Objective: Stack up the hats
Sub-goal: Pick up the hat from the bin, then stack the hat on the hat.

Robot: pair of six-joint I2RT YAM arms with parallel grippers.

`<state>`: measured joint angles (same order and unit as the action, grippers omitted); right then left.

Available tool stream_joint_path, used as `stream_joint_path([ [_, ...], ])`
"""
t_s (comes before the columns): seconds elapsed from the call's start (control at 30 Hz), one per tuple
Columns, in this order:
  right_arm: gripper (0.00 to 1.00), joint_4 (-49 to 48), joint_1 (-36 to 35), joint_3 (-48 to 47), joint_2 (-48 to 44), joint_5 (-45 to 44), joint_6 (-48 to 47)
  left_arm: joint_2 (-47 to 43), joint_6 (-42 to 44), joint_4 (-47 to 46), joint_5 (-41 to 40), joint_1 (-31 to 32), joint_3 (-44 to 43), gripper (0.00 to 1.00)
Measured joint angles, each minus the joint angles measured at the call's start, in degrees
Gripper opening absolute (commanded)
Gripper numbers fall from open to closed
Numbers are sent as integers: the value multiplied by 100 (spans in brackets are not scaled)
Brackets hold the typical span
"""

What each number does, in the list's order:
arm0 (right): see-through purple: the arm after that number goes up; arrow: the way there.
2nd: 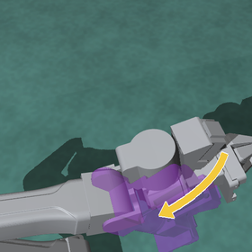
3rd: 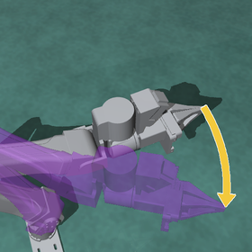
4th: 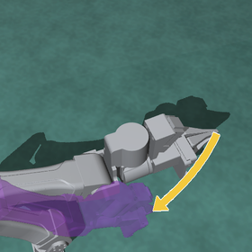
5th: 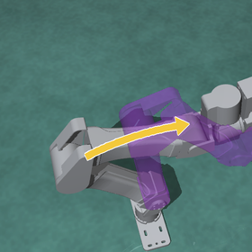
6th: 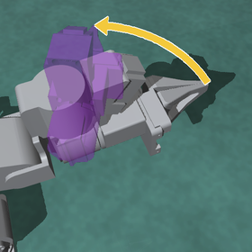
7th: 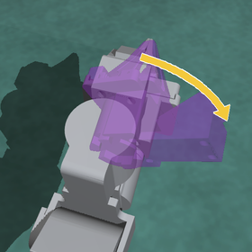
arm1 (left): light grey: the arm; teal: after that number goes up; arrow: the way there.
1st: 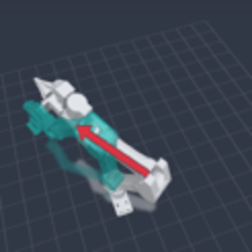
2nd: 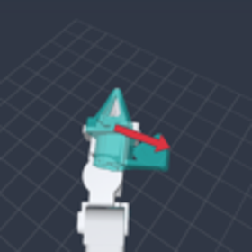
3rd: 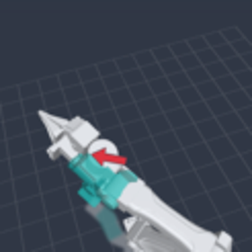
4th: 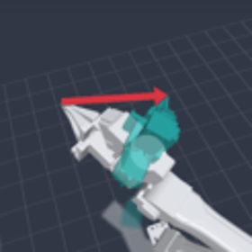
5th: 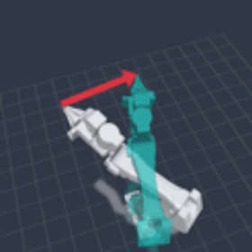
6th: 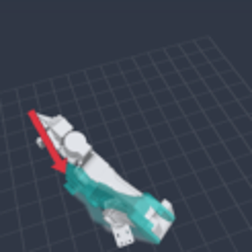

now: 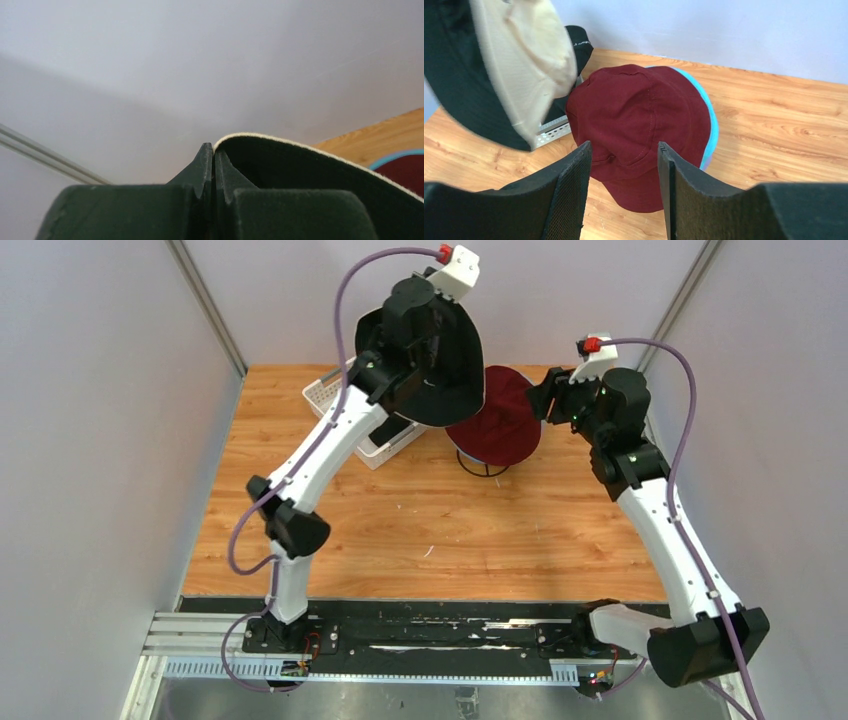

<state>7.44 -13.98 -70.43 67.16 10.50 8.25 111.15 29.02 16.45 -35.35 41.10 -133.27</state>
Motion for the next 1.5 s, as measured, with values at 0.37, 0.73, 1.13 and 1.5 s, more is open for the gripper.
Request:
stream_joint_path([
  [0.37, 50, 59, 98, 52, -131, -192, -44, 1423, 772, -697, -476, 2, -1115, 0],
  [0.73, 50, 90, 160, 96, -17, -188, -39, 1082, 1075, -2977, -1279, 2, -323, 0],
  [1.13, 49, 94, 177, 116, -9, -138, -35, 1596, 1670, -5370, -1700, 2, -702, 0],
  [1.5, 49, 96, 203, 164, -9, 7, -28, 3021, 1432, -6487, -1497, -9, -1073, 0],
])
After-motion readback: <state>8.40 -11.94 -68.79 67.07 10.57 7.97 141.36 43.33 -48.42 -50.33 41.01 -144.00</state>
